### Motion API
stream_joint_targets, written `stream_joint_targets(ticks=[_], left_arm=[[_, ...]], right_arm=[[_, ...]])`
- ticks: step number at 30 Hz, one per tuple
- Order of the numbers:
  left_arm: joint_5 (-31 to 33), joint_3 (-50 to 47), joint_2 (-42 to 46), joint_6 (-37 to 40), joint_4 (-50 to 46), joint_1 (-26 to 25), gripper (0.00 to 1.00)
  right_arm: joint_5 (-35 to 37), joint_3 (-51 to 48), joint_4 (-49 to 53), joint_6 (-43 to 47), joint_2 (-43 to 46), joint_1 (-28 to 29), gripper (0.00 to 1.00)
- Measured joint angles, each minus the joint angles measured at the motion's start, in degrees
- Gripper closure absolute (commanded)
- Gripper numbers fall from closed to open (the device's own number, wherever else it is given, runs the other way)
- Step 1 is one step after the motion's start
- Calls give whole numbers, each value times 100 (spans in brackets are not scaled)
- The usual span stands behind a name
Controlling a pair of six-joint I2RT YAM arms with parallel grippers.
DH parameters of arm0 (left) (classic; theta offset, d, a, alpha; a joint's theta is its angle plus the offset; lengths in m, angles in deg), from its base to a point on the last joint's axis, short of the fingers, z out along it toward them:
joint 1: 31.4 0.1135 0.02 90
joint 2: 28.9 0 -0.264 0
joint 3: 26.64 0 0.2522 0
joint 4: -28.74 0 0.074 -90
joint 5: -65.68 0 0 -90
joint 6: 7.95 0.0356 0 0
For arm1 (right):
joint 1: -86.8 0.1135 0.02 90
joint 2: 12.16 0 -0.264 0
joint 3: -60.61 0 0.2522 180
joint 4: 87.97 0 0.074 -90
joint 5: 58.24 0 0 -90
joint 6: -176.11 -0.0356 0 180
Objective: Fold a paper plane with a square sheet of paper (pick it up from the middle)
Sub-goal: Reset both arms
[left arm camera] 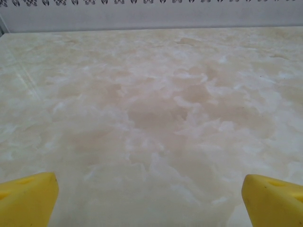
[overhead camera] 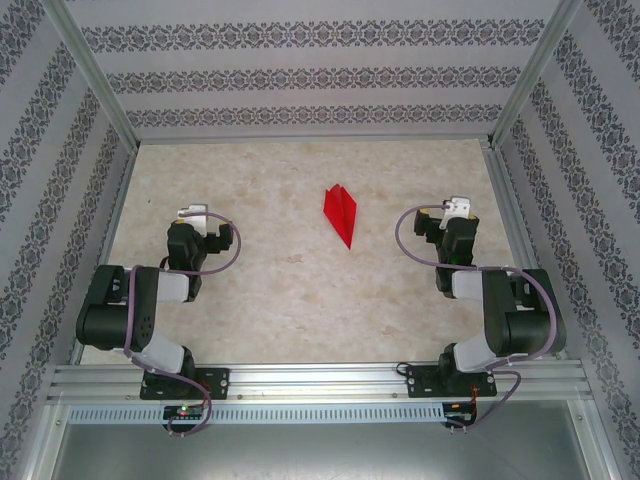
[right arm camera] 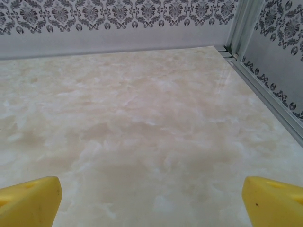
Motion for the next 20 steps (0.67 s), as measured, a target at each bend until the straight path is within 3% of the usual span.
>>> stream_joint_targets(ticks=[20], left_arm=[[140,59,-9,240,-4,-122,0]], right_arm=[[-63,0,-234,20,0,-2,2]])
